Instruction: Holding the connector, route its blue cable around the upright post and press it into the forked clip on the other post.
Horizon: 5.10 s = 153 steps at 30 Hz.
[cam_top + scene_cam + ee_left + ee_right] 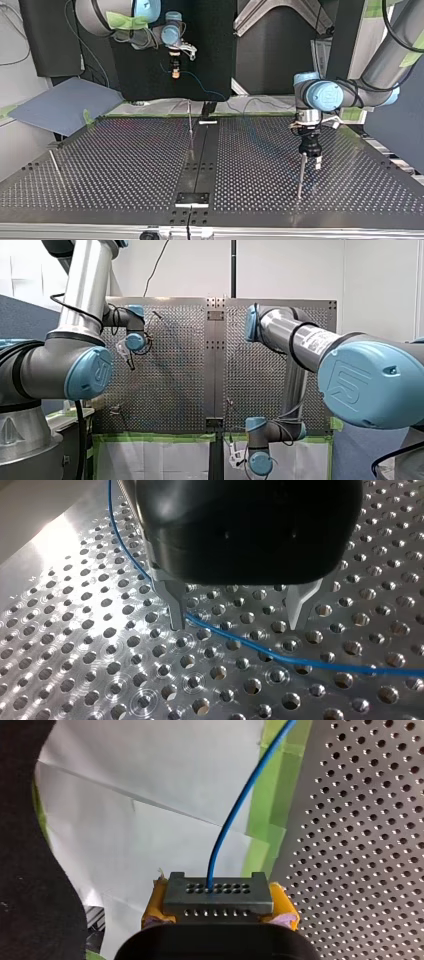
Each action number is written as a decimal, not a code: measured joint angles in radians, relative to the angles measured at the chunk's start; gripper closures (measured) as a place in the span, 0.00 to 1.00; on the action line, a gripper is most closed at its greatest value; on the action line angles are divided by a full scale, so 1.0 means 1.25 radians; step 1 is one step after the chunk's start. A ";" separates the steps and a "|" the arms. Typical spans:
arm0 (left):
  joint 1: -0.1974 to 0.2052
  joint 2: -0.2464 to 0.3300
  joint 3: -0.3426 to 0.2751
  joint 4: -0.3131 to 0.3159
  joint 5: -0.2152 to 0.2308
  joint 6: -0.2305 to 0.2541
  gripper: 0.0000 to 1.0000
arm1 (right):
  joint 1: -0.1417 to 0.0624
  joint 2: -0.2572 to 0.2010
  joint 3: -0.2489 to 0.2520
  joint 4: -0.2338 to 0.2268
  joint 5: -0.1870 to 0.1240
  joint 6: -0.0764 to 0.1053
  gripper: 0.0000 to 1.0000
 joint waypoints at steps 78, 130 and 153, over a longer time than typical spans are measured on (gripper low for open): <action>-0.011 0.119 -0.095 -0.211 -0.080 -0.146 0.02 | -0.133 -0.213 0.193 -0.121 -0.113 -0.007 1.00; -0.070 0.471 0.188 -0.591 -0.049 0.015 0.02 | -0.164 -0.213 0.181 -0.072 -0.114 -0.009 1.00; -0.211 0.361 0.166 -0.752 -0.107 0.060 0.02 | -0.164 -0.213 0.180 -0.072 -0.114 -0.009 1.00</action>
